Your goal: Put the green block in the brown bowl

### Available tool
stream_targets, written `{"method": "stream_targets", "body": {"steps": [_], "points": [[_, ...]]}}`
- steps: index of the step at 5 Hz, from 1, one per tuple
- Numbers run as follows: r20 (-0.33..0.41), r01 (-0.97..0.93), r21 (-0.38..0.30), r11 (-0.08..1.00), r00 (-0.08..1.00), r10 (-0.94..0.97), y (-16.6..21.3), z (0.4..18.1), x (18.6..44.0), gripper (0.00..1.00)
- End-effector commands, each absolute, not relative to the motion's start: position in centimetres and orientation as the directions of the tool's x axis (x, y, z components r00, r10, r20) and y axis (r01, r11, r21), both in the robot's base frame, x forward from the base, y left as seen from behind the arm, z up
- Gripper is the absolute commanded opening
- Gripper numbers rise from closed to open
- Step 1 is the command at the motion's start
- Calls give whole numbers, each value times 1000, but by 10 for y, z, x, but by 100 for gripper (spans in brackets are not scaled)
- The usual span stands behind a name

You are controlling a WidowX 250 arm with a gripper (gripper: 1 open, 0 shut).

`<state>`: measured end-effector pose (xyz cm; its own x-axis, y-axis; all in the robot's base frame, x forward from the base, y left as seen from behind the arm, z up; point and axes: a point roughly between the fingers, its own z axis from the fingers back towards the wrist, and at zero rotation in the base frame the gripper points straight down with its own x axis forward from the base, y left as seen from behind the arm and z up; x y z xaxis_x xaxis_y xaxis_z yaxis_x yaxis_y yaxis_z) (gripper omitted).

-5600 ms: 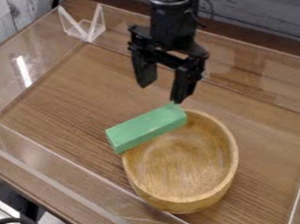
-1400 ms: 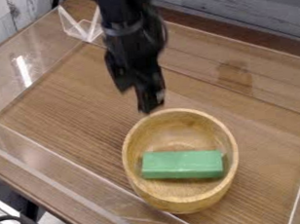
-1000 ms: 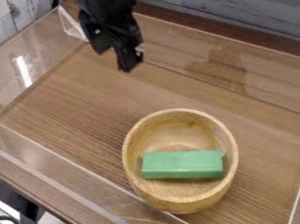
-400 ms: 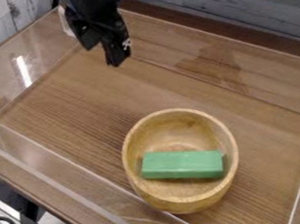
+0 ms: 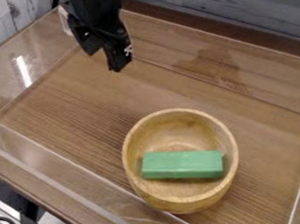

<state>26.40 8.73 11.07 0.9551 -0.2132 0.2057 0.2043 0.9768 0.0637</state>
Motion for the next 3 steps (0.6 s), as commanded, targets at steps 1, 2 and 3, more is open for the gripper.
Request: {"method": "stream_targets", "body": {"steps": [1, 2, 3], "points": [[231, 201, 84, 976, 949, -215, 91, 114, 270, 100], [232, 206, 88, 974, 947, -222, 93, 109, 273, 100], [233, 212, 95, 973, 945, -228, 96, 105, 277, 100]]}}
